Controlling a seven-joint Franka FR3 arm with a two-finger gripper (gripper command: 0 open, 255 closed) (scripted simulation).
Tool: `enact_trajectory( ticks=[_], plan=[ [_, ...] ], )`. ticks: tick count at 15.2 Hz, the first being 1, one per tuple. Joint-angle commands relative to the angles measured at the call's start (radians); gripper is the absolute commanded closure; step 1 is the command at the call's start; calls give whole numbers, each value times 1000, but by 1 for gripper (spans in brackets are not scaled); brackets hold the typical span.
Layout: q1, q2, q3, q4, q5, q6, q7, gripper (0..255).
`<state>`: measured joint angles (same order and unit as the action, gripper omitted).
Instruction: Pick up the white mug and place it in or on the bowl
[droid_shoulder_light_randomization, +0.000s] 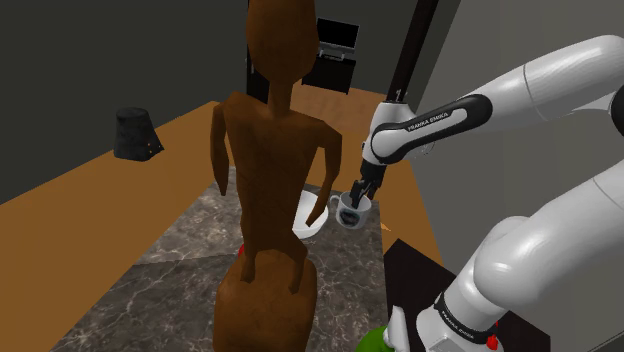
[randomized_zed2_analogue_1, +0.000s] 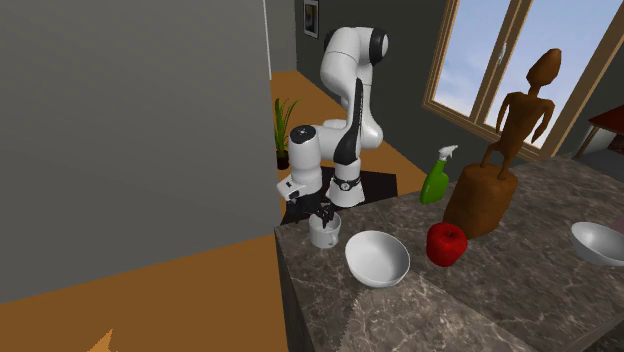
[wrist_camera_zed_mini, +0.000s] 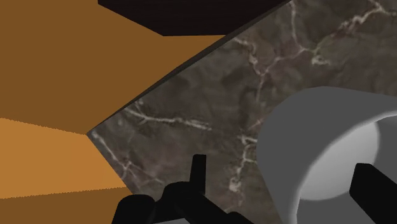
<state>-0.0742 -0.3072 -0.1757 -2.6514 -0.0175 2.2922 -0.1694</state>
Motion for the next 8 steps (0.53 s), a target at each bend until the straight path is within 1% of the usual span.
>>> enact_trajectory(
  ticks=[1, 4, 5, 8],
  plan=[
    [0, 1, 0, 0, 0, 2, 0, 0],
    [0, 1, 0, 0, 0, 1, 0, 0],
    [0, 1, 0, 0, 0, 1, 0, 255],
    [0, 1, 0, 0, 0, 1, 0, 255]
  ],
)
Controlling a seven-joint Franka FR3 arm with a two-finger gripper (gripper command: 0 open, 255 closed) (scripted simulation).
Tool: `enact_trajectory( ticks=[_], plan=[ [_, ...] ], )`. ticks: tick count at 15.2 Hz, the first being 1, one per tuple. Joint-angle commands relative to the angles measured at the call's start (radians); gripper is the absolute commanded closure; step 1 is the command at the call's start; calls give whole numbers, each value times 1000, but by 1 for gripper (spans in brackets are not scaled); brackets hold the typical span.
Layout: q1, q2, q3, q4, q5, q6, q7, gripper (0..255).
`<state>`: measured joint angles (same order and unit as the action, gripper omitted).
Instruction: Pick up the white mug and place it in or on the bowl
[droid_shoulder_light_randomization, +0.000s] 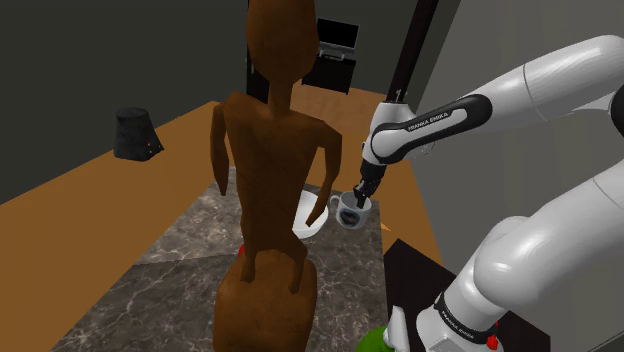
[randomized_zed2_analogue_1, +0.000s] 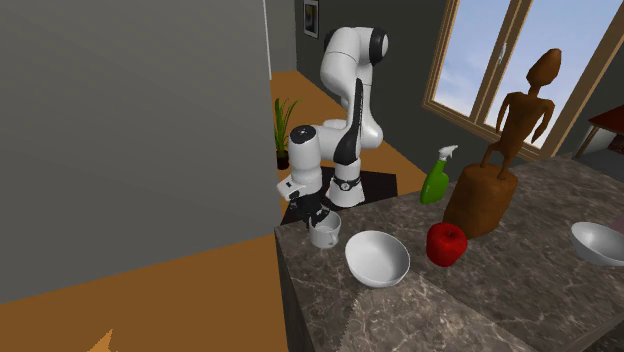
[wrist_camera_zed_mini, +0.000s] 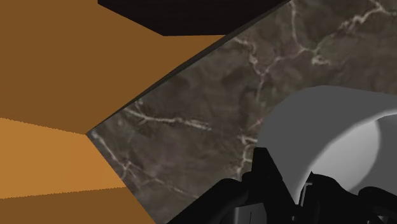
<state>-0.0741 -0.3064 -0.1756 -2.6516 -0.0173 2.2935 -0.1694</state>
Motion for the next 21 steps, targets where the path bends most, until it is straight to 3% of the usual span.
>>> enact_trajectory(
  ticks=[1, 6, 21],
  plan=[
    [0, 0, 0, 0, 0, 0, 0, 255],
    [0, 0, 0, 0, 0, 0, 0, 255],
    [-6, -125, 16, 112, -12, -237, 19, 255]
  ],
)
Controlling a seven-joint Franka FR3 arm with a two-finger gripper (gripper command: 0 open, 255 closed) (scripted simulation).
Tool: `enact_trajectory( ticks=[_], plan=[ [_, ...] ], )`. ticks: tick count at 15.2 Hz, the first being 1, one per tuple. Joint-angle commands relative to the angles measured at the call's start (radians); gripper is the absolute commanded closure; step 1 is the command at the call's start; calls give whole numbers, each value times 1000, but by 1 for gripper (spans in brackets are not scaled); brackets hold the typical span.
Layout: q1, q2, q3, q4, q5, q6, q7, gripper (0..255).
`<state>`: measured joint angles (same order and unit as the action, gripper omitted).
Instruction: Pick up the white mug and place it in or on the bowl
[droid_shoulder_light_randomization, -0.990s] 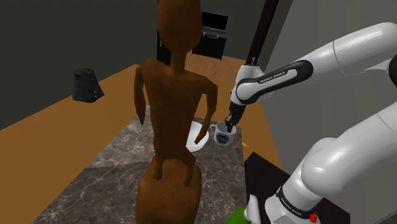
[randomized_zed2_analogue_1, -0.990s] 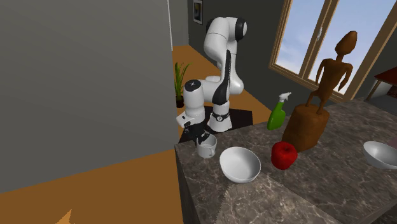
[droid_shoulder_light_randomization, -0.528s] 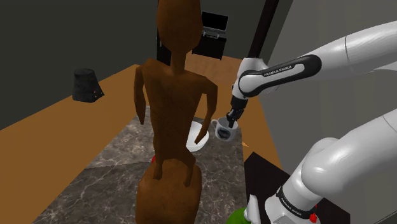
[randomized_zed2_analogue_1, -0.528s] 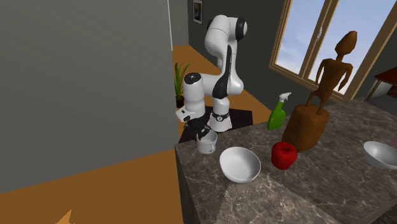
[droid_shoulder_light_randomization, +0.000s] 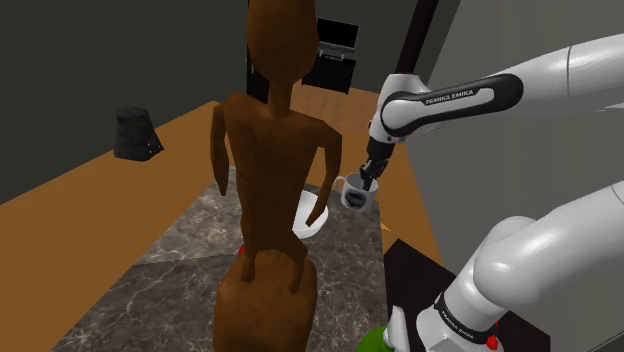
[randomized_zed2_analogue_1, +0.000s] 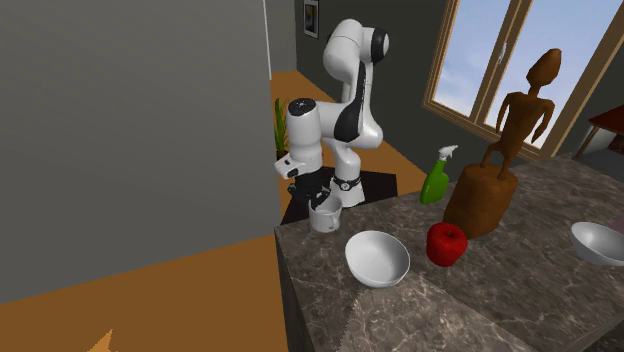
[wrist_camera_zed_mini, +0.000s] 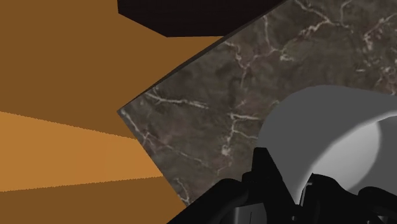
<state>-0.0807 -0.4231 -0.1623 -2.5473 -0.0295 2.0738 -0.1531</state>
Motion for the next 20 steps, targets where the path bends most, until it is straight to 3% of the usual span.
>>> enact_trajectory(
  ticks=[1, 13, 20],
  plan=[
    [1, -14, 4, 17, 0, -32, 4, 255],
    [1, -61, 13, 134, 0, -195, 12, 255],
    [77, 60, 121, 245, 67, -182, 158, 255]
  ],
)
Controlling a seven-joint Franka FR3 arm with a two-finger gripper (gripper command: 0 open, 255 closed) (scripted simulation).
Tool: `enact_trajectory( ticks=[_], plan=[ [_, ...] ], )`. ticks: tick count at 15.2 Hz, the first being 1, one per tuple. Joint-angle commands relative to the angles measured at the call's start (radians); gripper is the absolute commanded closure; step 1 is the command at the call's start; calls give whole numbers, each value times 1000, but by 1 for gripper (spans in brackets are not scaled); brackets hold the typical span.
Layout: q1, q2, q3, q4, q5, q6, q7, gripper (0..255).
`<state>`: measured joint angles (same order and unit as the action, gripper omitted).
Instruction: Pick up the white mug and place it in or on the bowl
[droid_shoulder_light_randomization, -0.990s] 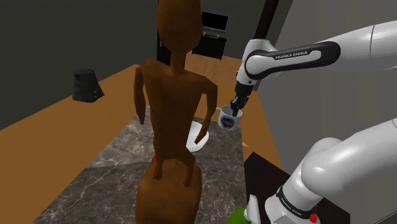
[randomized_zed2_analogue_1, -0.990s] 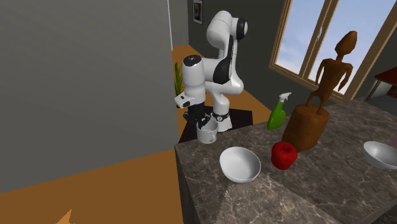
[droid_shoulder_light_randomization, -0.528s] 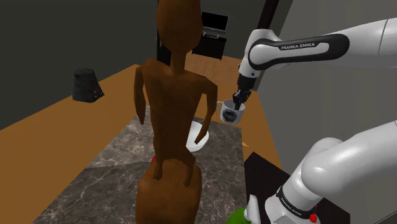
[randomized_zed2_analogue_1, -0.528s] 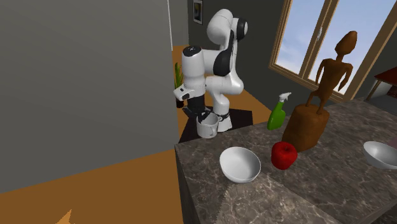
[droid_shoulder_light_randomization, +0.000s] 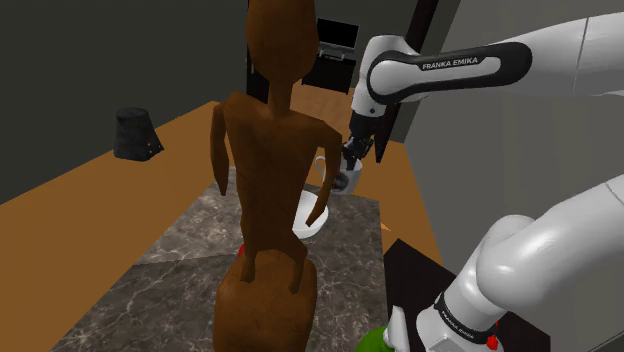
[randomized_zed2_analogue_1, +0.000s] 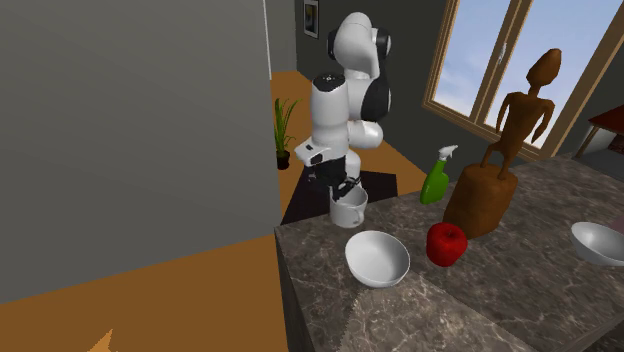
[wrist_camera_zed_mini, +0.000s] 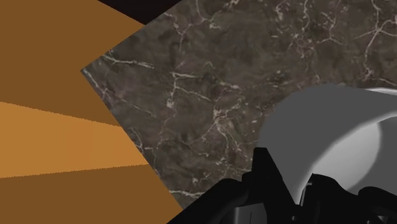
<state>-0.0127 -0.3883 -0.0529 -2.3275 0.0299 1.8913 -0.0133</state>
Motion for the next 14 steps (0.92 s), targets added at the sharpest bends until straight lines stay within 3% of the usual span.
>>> enact_trajectory(
  ticks=[1, 8, 14],
  plan=[
    [18, 46, 27, 46, 15, 2, 38, 255],
    [83, 225, 126, 238, 43, -3, 190, 255],
    [84, 242, 127, 175, 44, 77, 187, 255]
  ],
)
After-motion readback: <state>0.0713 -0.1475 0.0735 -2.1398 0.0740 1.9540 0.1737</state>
